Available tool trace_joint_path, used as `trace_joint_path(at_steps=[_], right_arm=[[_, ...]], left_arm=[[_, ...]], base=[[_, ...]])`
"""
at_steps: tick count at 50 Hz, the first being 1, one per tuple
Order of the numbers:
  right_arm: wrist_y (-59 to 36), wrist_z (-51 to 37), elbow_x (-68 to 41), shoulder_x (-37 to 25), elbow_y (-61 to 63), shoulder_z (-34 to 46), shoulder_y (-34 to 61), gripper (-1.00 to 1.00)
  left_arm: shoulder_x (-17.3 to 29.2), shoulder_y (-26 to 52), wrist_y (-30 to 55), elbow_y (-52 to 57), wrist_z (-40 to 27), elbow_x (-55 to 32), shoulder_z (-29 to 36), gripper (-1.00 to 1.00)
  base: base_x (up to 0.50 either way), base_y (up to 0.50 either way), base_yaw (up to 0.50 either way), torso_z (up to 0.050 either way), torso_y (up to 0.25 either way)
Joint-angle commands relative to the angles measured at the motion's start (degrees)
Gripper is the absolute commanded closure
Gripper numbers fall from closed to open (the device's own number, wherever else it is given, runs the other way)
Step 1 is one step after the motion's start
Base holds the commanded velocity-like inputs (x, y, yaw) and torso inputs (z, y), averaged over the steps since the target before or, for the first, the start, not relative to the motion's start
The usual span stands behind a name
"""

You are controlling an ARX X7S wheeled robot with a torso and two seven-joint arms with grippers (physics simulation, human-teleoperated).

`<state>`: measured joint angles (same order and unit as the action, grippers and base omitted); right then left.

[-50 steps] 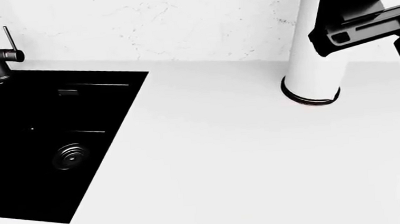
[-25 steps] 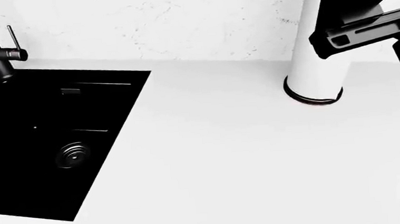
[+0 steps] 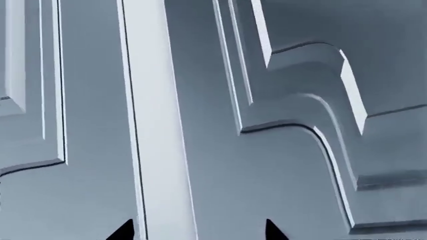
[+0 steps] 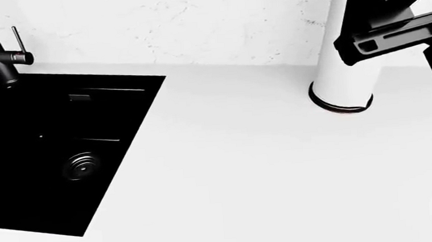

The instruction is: Pick the mango, radish from the counter and place them in the cabinet. Then close the cabinet.

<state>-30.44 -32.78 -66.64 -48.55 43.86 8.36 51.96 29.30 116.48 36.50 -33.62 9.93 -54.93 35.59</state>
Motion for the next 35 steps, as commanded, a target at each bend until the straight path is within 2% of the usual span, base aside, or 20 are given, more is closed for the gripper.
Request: trace_joint_path(at_steps=[1,12,35], right_arm=[[0.4,0.2,0.5,0.3,0.2,0.0,-0.6,-1.00],[1.1,0.7,1.5,0.4,0.0,0.0,-1.6,-1.00],[1.4,1.1,2.1,0.5,-0.4,0.3,-1.9,-1.00]], left_arm=[[-13.0,2.4,-1.6,32.8,8.6,-7.4,-2.2,-1.00],[-14.1,1.5,-2.3,33.3,11.1,-2.2,3.5,-1.00],[-15.1,0.8,-3.2,31.6,13.3,2.8,8.7,-1.00]], base=[[0.00,0.00,0.00,0.000,0.000],[0.00,0.00,0.00,0.004,0.000],[0.00,0.00,0.00,0.000,0.000]])
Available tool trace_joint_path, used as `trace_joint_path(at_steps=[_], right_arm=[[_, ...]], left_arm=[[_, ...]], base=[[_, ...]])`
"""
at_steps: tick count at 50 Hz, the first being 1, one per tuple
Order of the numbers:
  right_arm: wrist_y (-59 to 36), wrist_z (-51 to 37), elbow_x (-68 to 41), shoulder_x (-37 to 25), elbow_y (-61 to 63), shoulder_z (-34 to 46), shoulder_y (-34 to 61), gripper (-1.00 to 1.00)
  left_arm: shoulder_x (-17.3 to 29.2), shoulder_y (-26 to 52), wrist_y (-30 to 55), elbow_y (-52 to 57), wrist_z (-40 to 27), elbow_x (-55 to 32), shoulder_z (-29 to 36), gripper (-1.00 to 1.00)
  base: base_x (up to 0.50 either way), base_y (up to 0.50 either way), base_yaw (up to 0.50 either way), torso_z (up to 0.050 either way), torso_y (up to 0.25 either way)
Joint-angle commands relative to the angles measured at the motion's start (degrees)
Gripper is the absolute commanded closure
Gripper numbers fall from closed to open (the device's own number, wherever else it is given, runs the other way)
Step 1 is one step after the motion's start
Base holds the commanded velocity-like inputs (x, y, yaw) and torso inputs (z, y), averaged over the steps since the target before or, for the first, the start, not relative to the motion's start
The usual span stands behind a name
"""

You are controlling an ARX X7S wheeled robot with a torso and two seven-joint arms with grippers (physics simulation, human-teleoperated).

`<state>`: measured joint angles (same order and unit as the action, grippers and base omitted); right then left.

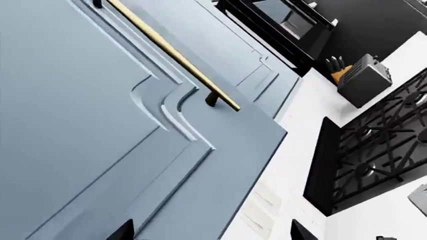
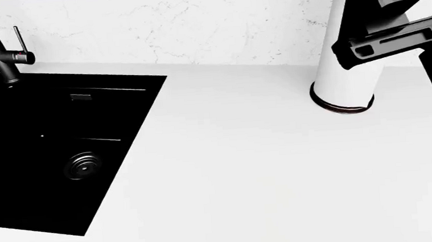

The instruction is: Pick the mango, radish from the counter and place them in the cabinet. Then close the cabinet.

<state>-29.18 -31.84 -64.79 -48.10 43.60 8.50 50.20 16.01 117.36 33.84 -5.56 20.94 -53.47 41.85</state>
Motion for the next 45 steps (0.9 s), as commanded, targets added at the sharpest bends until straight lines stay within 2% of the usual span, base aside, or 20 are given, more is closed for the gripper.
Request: trace_joint_path(at_steps=[1,4,18,45], right_arm=[[0.1,0.1,0.3,0.1,-0.2,0.2,-0.1,-1.00],[0.1,0.1,0.3,0.1,-0.2,0.2,-0.1,-1.00],[0.6,0.4,0.9,0.1,-0.1,0.2,-1.1,-1.00],[0.8,0.5,1.7,0.4,-0.3,0.8,-1.2,-1.00]], left_arm=[[-2.0,0.1,-0.7,3.2,2.6,1.6,2.6,-1.00],[-2.3,0.6,-1.3,1.8,3.5,2.2,2.8,-1.00],[-7.1,6.6,-7.5,-20.5,11.0,6.8,2.2,-1.00],[-11.9,8.2,-10.0,-42.8,13.7,10.4,3.9,-1.00]], base=[[0.00,0.00,0.00,0.000,0.000],[0.00,0.00,0.00,0.000,0.000],[0.00,0.00,0.00,0.000,0.000],[0.00,0.00,0.00,0.000,0.000]])
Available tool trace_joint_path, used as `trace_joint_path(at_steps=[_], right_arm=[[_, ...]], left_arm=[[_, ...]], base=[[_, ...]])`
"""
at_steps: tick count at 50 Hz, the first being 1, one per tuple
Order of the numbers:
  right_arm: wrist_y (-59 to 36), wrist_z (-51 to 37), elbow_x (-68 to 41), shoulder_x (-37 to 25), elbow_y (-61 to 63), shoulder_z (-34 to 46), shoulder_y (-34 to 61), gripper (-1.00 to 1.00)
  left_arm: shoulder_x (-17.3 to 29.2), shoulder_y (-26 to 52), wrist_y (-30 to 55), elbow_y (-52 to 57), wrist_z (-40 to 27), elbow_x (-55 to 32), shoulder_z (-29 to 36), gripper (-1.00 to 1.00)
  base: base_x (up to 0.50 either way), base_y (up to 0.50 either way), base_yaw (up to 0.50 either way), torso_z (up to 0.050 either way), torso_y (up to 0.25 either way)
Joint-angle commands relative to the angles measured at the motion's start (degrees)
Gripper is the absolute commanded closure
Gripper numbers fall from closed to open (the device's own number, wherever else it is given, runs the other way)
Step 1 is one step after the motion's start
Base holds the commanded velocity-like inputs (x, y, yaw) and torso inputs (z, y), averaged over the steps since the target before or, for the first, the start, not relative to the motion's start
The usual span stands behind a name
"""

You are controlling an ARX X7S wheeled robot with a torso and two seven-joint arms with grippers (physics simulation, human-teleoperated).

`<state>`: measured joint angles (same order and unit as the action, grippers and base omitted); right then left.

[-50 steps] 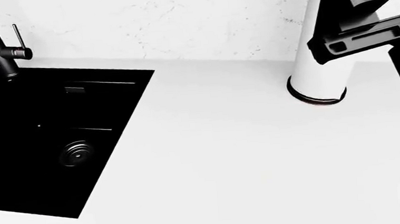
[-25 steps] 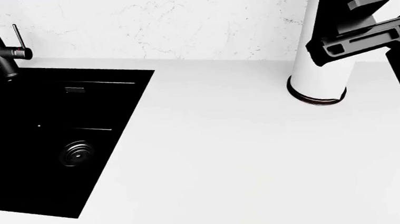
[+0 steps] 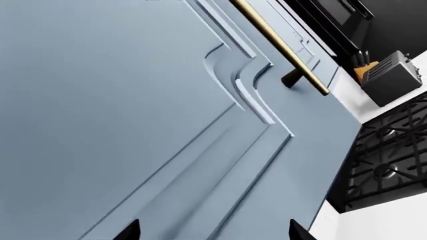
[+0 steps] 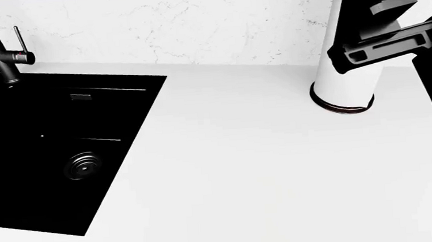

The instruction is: Pick the mango, radish from the counter and place them in the cabinet. Then close the cabinet.

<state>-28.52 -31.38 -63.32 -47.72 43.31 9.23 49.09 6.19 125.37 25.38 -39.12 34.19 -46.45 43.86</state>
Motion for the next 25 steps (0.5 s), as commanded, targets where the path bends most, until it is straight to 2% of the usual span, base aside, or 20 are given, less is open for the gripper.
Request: trace_joint_path(at_steps=[1,10,20,25], right_arm=[[0.1,0.1,0.3,0.0,0.0,0.1,-0.1,-1.00],[0.4,0.3,0.6,0.1,-0.2,0.2,-0.3,-1.00],[0.3,0.4,1.0,0.4,-0.4,0.6,-0.1,-1.00],[0.5,0.6,1.3,0.6,-0.6,0.8,-0.3,-1.00]], left_arm=[[-2.3,0.3,-1.8,-10.1,0.6,3.6,2.0,-1.00],[-6.1,2.3,-6.3,-22.4,3.5,4.7,3.7,-1.00],[-6.2,5.2,-10.8,-29.0,0.5,-16.7,27.3,-1.00],[-6.2,5.7,-10.9,-29.2,-0.7,-24.2,36.0,-1.00]], base=[[0.00,0.00,0.00,0.000,0.000],[0.00,0.00,0.00,0.000,0.000],[0.00,0.00,0.00,0.000,0.000],[0.00,0.00,0.00,0.000,0.000]])
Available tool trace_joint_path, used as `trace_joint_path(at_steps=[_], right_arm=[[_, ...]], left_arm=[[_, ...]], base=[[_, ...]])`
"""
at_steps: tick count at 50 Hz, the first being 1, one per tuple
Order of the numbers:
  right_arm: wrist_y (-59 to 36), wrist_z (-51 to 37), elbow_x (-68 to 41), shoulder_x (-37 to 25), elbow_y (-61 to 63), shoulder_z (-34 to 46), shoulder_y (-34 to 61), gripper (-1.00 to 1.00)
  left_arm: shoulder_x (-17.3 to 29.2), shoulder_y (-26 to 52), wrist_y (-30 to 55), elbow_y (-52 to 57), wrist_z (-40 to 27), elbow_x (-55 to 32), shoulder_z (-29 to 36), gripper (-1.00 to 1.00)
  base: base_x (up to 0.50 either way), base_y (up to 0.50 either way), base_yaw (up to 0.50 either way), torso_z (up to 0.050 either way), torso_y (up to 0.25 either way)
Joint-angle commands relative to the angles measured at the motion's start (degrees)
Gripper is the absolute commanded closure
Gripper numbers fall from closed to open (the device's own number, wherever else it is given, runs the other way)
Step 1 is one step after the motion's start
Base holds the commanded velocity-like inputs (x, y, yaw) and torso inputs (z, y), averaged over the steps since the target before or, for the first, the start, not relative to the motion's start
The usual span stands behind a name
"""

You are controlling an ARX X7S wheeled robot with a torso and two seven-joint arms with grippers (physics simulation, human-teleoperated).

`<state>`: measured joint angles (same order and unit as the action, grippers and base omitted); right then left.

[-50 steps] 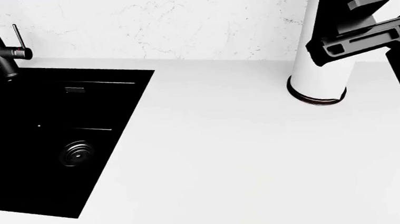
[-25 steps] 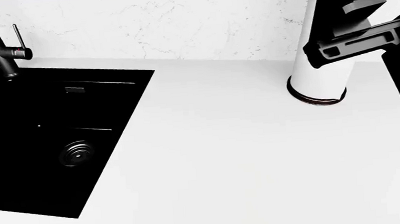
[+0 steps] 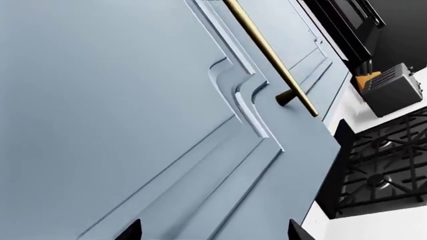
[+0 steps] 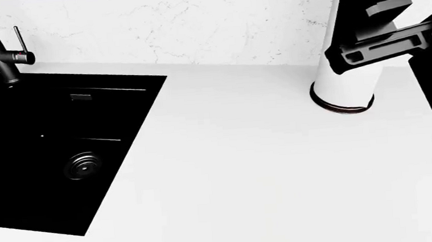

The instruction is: Pick the mango, radish from the counter and place them in the cabinet. Then close the cabinet.

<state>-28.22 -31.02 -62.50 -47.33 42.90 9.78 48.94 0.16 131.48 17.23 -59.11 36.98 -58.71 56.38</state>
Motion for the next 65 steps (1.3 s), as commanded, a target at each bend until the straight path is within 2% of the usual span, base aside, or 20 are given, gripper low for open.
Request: trace_joint_path(at_steps=[1,6,12,18,43,55,61,63,65], right_arm=[[0.2,0.2,0.5,0.2,-0.2,0.2,-0.1,-1.00],[0.1,0.1,0.3,0.1,-0.1,0.2,0.0,-1.00],[0.0,-0.1,0.1,0.0,-0.1,0.2,0.1,-1.00],[0.1,-0.1,0.0,0.0,-0.1,0.2,0.1,-1.00],[1.0,0.7,1.2,0.4,-0.7,0.5,-1.1,-1.00],[2.3,1.0,1.3,-0.8,-0.3,-0.9,-3.4,-1.00],[3.0,0.8,0.8,-2.1,-0.3,-2.6,-4.7,-1.00],[3.1,0.6,0.6,-2.6,-0.1,-3.2,-5.1,-1.00],[3.3,0.4,0.3,-3.1,0.0,-3.9,-5.7,-1.00]], left_arm=[[-0.2,-0.4,-2.8,-9.2,-3.6,-12.9,24.6,-1.00],[-0.2,-0.3,-1.9,-8.5,-5.3,-15.4,29.2,-1.00],[-0.2,-0.8,2.0,-7.6,-8.2,-15.2,31.5,-1.00],[-0.2,-2.1,5.6,-6.8,-10.3,-13.2,31.5,-1.00],[-0.2,-5.6,5.3,-6.7,-15.1,-13.8,31.2,-1.00],[-0.2,-3.7,-4.0,-10.9,-19.1,-17.6,30.0,-1.00],[-0.1,-3.4,-7.2,-13.6,-18.5,-17.7,29.7,-1.00],[2.0,-3.3,-7.1,-10.1,-20.2,-17.8,29.6,-1.00],[8.0,-3.3,-5.8,1.0,-25.9,-18.5,29.3,-1.00]], base=[[0.00,0.00,0.00,0.000,0.000],[0.00,0.00,0.00,0.000,0.000],[0.00,0.00,0.00,0.000,0.000],[0.00,0.00,0.00,0.000,0.000],[0.01,0.00,0.00,0.000,0.000],[0.01,0.00,0.00,0.000,0.000],[0.01,0.00,0.00,0.000,0.000],[0.01,0.00,0.00,0.000,0.000],[0.01,0.00,0.00,0.000,0.000]])
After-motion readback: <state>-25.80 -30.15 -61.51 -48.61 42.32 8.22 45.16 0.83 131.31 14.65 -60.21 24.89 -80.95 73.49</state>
